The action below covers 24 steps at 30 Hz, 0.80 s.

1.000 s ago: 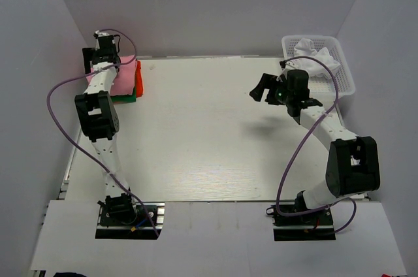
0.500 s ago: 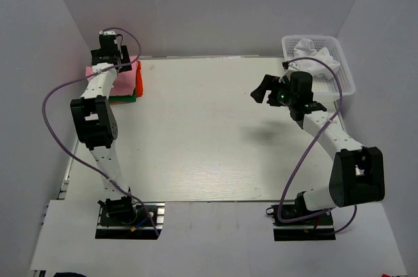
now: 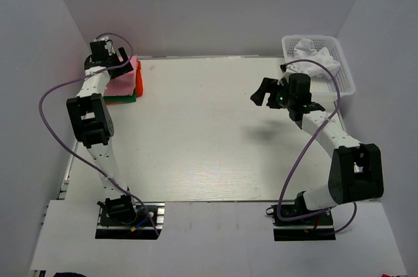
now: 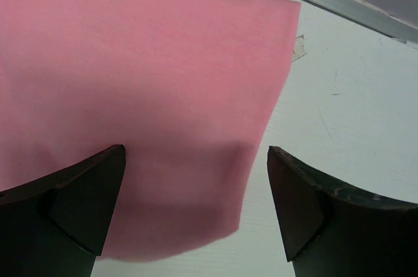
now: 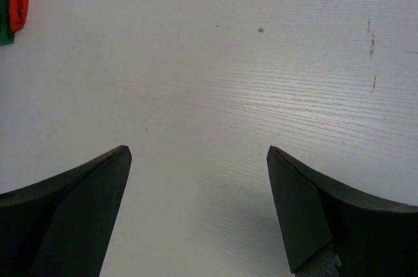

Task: Fold and stack the t-shirts
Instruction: Put the neatly folded tshirt into the corner of the board with the left arm

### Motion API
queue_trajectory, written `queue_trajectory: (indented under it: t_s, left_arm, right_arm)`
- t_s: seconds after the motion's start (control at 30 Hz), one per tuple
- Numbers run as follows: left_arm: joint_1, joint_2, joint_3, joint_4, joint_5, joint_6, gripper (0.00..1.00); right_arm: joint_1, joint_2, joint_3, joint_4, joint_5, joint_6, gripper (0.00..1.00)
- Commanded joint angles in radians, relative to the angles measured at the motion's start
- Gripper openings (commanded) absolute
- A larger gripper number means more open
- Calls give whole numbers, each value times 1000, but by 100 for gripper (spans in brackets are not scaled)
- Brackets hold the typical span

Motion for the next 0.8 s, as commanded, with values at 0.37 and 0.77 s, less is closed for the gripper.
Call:
queue_trajectory:
  t_s: [0.37, 0.77]
  left_arm:
    - [109, 62, 78, 83, 269, -102, 99]
    - [61, -423, -156, 78, 281, -133, 99]
  right_arm:
    - [-1, 59, 73, -43, 10, -36, 90]
    - [0, -159, -78, -23, -54, -8, 90]
